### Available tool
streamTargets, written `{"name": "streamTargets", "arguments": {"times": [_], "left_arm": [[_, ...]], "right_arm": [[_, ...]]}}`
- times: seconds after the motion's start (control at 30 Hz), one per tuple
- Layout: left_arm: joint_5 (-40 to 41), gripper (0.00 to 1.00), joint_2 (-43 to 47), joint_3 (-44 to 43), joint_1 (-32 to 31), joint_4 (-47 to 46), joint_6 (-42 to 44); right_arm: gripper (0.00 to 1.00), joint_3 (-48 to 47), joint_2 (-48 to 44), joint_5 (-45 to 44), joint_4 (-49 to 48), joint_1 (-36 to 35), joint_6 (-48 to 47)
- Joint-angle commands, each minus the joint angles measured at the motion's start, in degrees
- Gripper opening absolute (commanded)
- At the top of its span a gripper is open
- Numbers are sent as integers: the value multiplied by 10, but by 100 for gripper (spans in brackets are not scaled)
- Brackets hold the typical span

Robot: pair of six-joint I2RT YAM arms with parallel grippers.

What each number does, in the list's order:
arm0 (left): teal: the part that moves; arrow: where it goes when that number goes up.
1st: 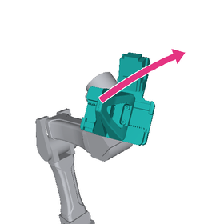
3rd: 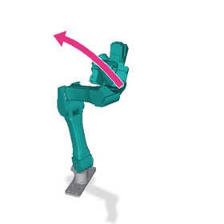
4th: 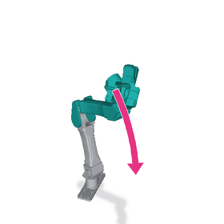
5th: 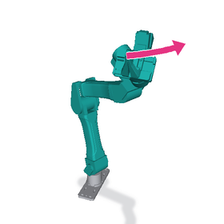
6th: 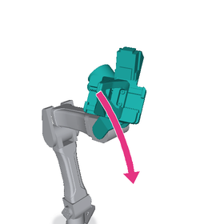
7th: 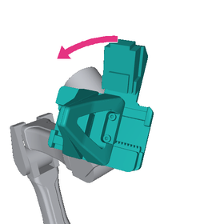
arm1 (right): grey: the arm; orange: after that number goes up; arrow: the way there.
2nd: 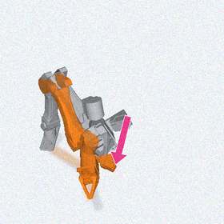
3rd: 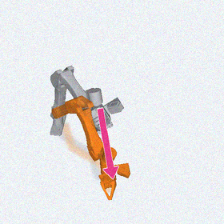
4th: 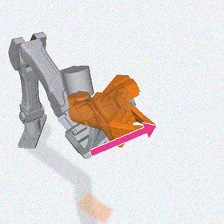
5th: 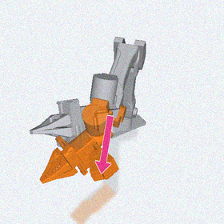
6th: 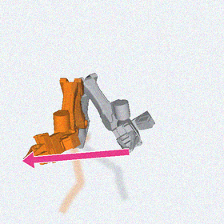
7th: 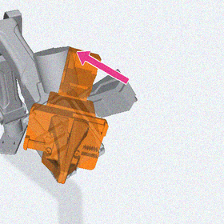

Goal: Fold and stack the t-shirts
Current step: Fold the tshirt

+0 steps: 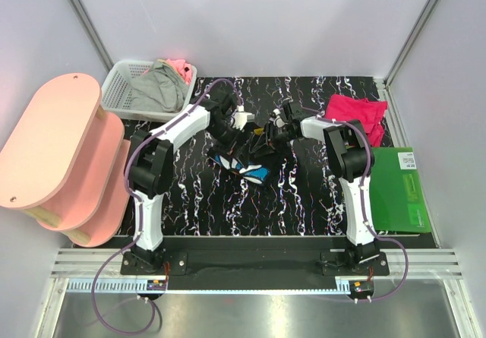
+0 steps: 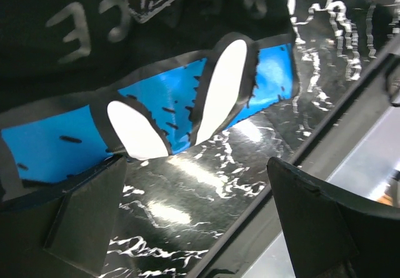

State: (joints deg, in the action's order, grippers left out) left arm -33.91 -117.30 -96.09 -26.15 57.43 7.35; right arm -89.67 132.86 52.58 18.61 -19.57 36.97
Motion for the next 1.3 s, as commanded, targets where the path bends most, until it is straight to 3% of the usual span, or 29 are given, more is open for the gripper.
{"name": "streamTargets", "arguments": {"times": [0.0,0.2,0.43,0.6,0.7,0.83,1.27], "left_arm": [[-107,99,-15,-23,-6,-12,-22],[-138,99,-37,-10,-29,-6,-24],[-238,99,-3,-22,-42,30,6],[-265,99,-35,-143,-46,209,144],[-259,99,-12,-164,-40,265,183],[-255,99,25,-67,-41,135,92],[-243,99,-100,10,-29,74,45]], "right_arm": [[37,38,11,-77,25,-7,-1],[34,48,7,-81,11,-15,14],[33,53,12,-78,-2,-20,26],[33,53,10,-78,-4,-26,29],[32,53,9,-78,-4,-27,28],[32,49,12,-78,-4,-30,31],[30,63,-15,-86,-6,-44,37]]}}
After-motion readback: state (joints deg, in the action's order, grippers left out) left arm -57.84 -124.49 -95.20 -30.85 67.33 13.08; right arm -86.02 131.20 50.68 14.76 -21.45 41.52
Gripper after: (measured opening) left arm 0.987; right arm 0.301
